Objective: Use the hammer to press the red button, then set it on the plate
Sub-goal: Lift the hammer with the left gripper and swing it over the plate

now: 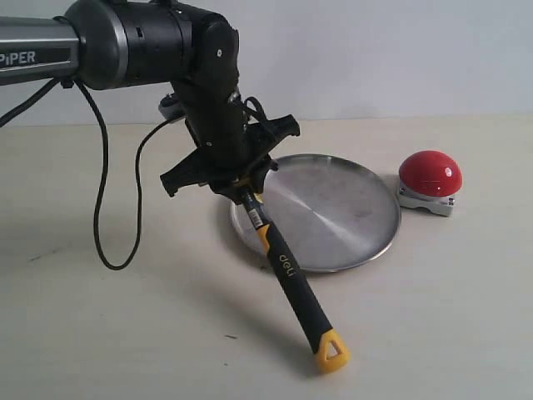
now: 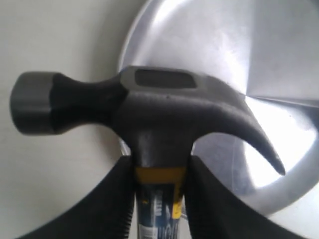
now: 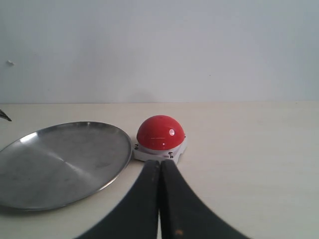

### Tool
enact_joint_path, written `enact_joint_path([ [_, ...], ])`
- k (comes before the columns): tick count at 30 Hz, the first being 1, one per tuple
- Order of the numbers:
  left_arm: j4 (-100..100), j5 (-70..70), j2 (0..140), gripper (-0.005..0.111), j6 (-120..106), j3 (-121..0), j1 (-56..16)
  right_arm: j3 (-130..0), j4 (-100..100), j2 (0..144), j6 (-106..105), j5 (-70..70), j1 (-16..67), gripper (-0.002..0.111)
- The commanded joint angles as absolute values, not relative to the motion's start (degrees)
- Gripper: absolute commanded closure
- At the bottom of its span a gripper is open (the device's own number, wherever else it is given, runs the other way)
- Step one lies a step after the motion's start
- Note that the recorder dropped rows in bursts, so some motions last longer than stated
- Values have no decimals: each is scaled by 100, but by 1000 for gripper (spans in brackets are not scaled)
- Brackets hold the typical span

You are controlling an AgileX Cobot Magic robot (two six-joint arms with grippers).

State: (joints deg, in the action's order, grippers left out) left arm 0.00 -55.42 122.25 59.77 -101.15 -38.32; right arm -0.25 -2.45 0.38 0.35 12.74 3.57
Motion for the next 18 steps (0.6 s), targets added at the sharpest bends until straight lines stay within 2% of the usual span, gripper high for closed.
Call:
enact_joint_path([
  [1,-411,-5180,12131,107,5727,-10131,-3857,0,-200,0,0,1212,331,108],
  [13,-432,-5012,12119,107,5611,-10119,-3893,0,-200,0,0,1212,331,108],
  [18,-432,-4724,12079,107,5611,-9722,-3893,0,-200,0,0,1212,331,108],
])
